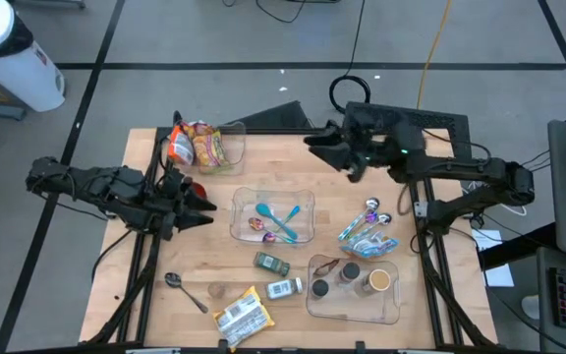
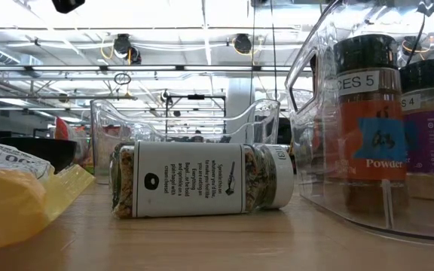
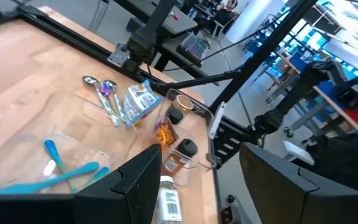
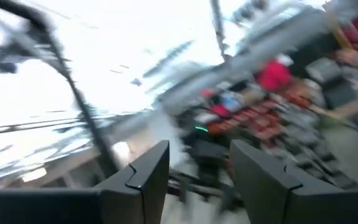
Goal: Pick & Place Food Item
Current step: Put the top blue and white patterned spoon into the middle transparent bin
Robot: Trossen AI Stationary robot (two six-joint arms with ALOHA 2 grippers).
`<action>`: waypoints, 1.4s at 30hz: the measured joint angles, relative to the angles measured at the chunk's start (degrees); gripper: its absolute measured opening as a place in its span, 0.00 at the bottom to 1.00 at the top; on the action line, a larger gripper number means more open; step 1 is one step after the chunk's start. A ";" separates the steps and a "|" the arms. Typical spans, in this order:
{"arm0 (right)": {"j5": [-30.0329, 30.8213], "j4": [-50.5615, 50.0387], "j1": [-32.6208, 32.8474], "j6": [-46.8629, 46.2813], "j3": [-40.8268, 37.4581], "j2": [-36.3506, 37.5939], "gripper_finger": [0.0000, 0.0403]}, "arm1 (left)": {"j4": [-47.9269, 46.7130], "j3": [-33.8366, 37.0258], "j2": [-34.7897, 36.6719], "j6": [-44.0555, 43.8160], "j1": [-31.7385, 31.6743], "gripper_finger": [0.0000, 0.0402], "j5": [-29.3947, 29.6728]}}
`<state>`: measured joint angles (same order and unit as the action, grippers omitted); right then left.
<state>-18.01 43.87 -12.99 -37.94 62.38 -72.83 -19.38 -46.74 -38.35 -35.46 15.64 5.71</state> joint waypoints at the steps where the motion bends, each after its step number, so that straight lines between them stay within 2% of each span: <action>1: 0.27 -0.48 0.65 0.85 0.50 0.82 0.40 | 0.00 0.00 0.00 0.61 0.00 0.56 0.47; 2: 0.98 -2.79 1.46 2.81 1.45 1.93 0.39 | 0.02 0.00 0.00 1.19 0.00 0.56 0.88; 4: 2.96 -13.49 3.14 9.49 3.90 4.63 0.38 | 0.00 0.00 -0.02 2.25 0.00 0.56 1.88; 9: 16.37 -48.57 9.11 27.29 16.39 6.94 0.36 | 0.04 0.00 0.00 4.49 -0.33 0.56 3.95; 12: 23.82 -65.27 12.19 32.66 22.72 6.48 0.36 | 0.00 0.00 0.00 6.09 -0.85 0.56 5.10; 14: 27.03 -72.66 13.79 33.97 24.94 6.01 0.36 | 0.00 0.00 -0.02 7.01 -1.39 0.56 5.50; 17: 28.69 -83.66 16.00 34.15 25.30 4.97 0.36 | -0.02 0.00 0.00 7.78 -2.45 0.56 6.63; 24: 27.67 -106.61 19.10 37.79 25.35 -0.09 0.36 | -0.02 0.00 0.00 8.78 -5.58 0.56 7.46; 29: 26.69 -114.10 18.84 46.49 24.72 -4.52 0.36 | -0.01 0.00 0.00 9.07 -8.15 0.56 7.46; 36: 24.77 -115.04 14.61 52.35 19.05 -8.32 0.36 | 0.07 0.00 -0.75 7.72 -10.12 0.56 7.44; 42: 19.30 -114.96 11.90 59.94 11.26 -7.66 0.36 | 0.09 0.00 -3.65 5.68 -10.10 0.56 7.44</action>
<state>1.29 -71.09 -1.08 22.01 73.65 -80.49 -19.29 -46.74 -42.00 -29.78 5.54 13.15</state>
